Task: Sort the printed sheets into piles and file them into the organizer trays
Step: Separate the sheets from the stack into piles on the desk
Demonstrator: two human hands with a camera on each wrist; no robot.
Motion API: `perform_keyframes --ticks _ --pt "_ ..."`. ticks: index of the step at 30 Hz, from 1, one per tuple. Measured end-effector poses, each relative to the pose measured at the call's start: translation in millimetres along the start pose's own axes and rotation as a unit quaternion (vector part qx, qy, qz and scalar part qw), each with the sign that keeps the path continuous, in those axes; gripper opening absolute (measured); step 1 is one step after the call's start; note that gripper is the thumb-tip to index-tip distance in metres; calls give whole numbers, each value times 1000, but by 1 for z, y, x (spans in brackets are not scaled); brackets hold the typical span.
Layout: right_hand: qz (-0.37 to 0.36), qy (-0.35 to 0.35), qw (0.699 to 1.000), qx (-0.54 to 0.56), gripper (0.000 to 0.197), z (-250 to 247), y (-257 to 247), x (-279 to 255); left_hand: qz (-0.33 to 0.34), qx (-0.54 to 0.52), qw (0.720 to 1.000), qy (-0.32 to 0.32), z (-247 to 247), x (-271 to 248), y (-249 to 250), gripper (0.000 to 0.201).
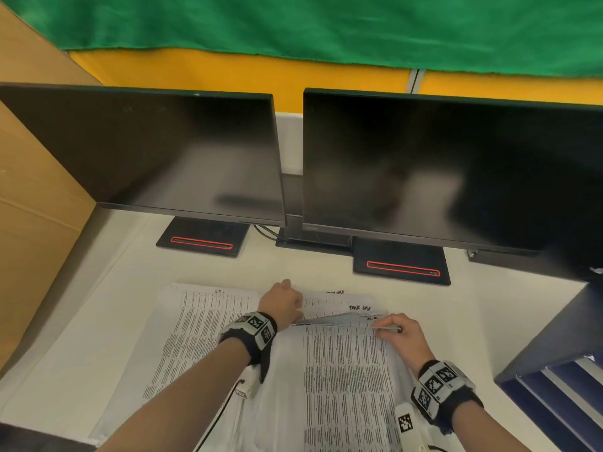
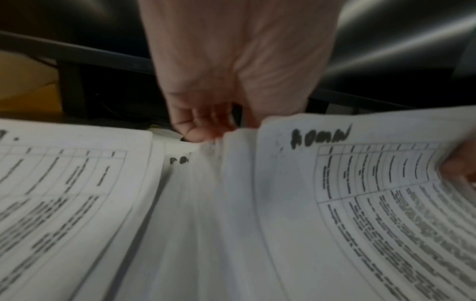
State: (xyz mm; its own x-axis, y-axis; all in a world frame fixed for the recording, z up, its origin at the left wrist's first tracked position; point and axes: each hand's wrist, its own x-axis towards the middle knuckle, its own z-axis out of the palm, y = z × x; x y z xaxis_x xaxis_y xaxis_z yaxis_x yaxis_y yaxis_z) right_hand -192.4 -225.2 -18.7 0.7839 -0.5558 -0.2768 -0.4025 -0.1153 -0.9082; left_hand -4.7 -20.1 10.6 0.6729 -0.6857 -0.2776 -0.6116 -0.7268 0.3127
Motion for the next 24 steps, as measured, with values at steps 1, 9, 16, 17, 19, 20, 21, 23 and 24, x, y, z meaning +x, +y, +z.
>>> perform_keyframes --ticks 1,9,16,17,19,20,21,23,24 --pt "1 2 1000 -3 26 -1 -1 -1 34 -10 999 8 0 -1 0 23" --pt "11 -9 999 38 20 -1 -2 3 129 -85 988 15 6 -13 -2 24" --pt "31 -22 999 24 17 -3 0 8 -23 -145 986 84 -4 -5 -12 18" --pt "34 -21 999 18 19 -4 1 8 -30 -113 990 77 -4 -3 -15 19" --pt "39 -22 999 10 20 -4 3 8 -26 -65 996 57 -5 0 -17 20" --pt "40 -23 999 7 18 -5 3 8 -18 -47 997 55 -7 -1 -17 20" --pt "40 -24 999 6 18 -5 3 7 -7 -28 998 61 -9 -1 -15 20" --pt "39 -25 999 5 17 -6 1 5 34 20 995 93 -12 -2 -14 20" --pt "38 -26 999 5 17 -6 0 5 60 47 991 109 -14 -4 -13 20"
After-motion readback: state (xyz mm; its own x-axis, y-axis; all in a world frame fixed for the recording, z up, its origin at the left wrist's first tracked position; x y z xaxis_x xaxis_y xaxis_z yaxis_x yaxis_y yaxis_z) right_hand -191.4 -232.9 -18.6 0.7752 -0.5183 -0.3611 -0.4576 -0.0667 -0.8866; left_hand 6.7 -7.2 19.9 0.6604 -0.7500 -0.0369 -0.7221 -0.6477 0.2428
